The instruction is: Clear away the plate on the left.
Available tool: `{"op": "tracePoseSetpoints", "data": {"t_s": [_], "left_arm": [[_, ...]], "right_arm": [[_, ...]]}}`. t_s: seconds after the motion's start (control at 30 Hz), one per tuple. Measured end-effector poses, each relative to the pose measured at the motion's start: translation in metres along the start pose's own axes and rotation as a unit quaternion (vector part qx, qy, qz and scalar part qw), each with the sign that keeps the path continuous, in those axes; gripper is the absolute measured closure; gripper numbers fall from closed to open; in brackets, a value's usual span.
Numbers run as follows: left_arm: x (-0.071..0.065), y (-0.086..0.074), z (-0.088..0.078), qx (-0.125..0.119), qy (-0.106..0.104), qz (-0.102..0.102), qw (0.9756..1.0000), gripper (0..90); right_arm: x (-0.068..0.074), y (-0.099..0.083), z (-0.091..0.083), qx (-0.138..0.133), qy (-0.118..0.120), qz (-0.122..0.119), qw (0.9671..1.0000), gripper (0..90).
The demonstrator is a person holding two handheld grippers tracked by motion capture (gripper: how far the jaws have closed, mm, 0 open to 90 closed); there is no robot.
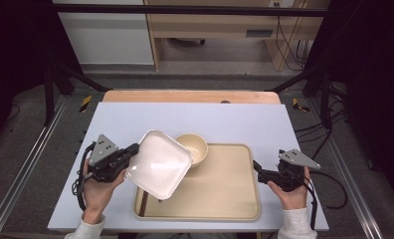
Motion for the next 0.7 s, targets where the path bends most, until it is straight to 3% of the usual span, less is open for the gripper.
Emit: {"op": "tracePoseSetpoints", "data": {"t_s": [0.7], "left_arm": [[-0.048, 0.027, 0.031, -0.003, -0.050, 0.039, 0.9980, 89.1]], "right_arm": [[-0.003, 0.002, -0.003, -0.007, -0.002, 0.005, 1.0000, 4.6]]}}
Point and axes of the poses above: each handheld gripper's, and its own axes: z roughly forward along the jaws, y roughly out of its top, x roughly to its left, the point moved 2 cm from there along z, roughly forward along the jaws, and after that the axes turned 11 degrees about z, right-handed, at the moved point
